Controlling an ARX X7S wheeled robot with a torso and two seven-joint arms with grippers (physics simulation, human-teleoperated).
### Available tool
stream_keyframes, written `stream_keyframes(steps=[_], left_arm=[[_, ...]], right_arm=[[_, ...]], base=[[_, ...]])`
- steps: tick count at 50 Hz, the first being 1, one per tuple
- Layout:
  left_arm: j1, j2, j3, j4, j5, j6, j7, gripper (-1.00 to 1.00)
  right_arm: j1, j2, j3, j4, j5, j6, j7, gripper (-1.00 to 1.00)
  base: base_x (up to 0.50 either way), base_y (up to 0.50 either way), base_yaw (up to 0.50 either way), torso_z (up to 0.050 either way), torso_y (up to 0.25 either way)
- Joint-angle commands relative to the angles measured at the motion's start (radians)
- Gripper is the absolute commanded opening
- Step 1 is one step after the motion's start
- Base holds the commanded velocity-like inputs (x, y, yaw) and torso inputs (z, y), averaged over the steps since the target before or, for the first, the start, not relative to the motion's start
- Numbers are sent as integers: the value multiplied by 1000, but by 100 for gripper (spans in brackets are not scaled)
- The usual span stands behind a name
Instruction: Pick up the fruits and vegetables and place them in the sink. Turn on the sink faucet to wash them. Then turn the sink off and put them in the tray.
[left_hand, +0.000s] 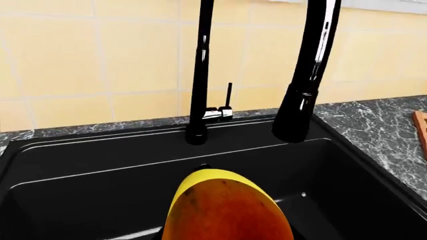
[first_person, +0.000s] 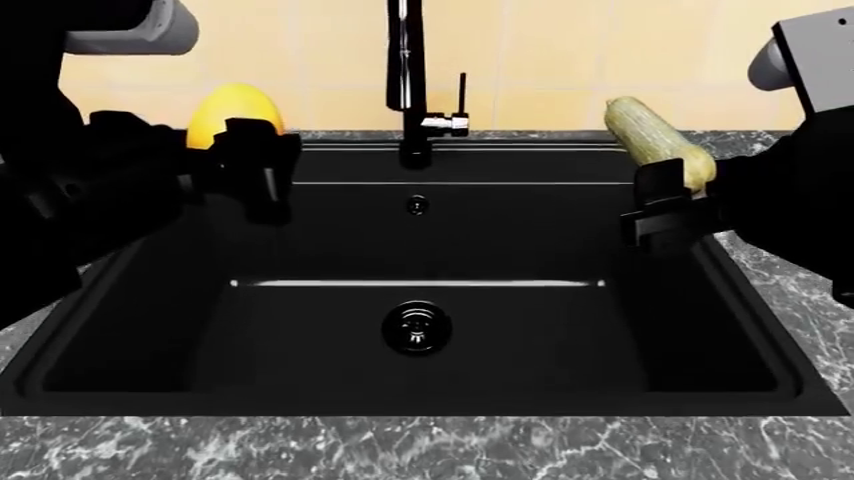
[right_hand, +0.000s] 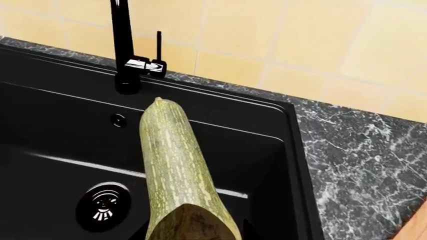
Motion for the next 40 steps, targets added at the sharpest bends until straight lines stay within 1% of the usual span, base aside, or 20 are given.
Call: stream_keyframes(steps=[1,8,20,28,33,36,40], left_arm=[[-12,-18,-17,-5,-4,11,-6,-100],[-10,-30,-22,-2,-6,13,-5,-100],[-3,-29,-21,-4,-1,13,-5,-100],[2,-27,-19,-5,6,12,-6,-100],[2,-25,-18,-7,7,10,-8,-100],[3,-16,-12,-16,15,3,-7,-100],[-3,21,11,-65,32,-27,3,-100]], right_arm=[[32,-4,19,6,-33,6,2,-100],[35,-5,15,4,-30,6,11,-100],[33,-8,8,8,-29,3,17,-100],[32,-7,5,5,-22,5,15,-100],[35,-5,2,7,-15,9,18,-100],[38,-14,-6,17,-7,20,10,-100],[45,-42,-27,63,-7,53,-23,-100]], base=[[500,0,0,0,0],[447,1,0,0,4],[8,0,0,1,3],[398,0,0,1,1],[44,0,0,0,4],[0,0,0,0,3],[0,0,0,0,0]])
